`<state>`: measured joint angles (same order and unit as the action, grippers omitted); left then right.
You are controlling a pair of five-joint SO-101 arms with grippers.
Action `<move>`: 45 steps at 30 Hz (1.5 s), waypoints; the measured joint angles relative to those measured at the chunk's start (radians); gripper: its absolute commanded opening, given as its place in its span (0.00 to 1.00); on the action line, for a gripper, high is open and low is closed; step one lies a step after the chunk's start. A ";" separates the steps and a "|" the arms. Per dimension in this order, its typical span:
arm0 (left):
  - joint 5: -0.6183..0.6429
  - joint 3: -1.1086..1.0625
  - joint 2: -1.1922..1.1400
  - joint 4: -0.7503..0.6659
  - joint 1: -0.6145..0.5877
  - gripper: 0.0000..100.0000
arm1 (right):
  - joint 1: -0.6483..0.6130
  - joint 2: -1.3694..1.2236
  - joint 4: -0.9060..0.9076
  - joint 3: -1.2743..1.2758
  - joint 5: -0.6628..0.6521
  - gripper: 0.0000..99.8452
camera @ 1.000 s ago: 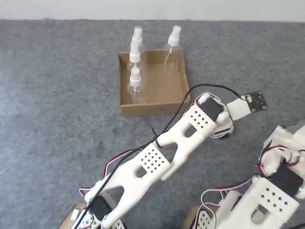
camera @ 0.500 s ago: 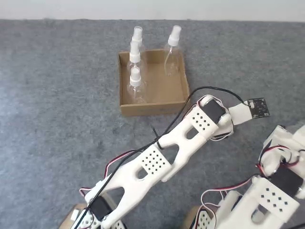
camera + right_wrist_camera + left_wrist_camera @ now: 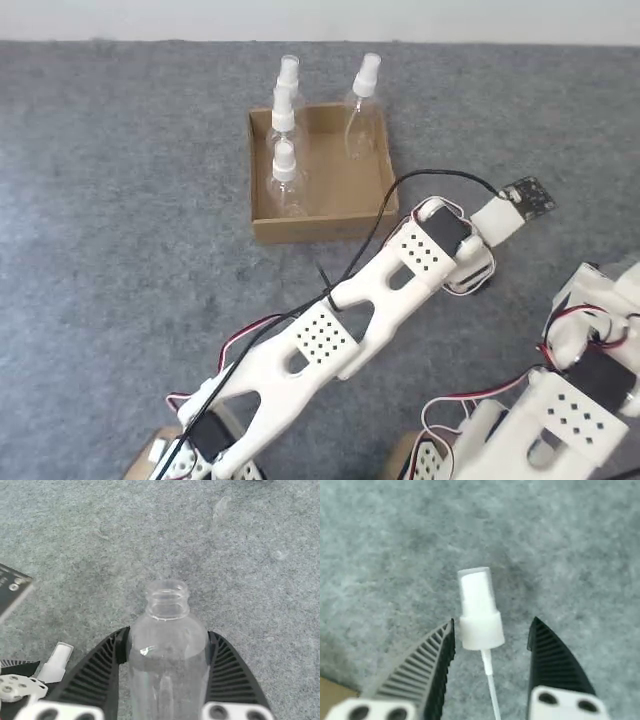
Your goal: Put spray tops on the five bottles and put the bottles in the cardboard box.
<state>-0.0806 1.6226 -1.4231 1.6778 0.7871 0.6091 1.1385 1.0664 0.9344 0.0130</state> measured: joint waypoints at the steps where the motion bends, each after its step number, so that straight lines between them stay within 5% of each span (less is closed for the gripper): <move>1: 0.008 0.000 0.000 0.000 -0.003 0.17 | 0.000 0.000 0.000 0.000 0.000 0.10; 5: 0.014 0.000 0.000 0.000 -0.005 0.10 | 0.000 0.000 0.000 0.000 0.000 0.10; 30: -0.083 -0.012 0.003 0.038 -0.008 0.09 | 0.000 0.000 0.000 0.000 0.000 0.10; 45: -0.101 -0.617 0.367 0.040 -0.038 0.10 | 0.000 0.000 0.000 0.000 0.000 0.10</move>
<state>-0.1818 1.0058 -1.0564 1.7177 0.7488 0.6091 1.1385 1.0664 0.9344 0.0130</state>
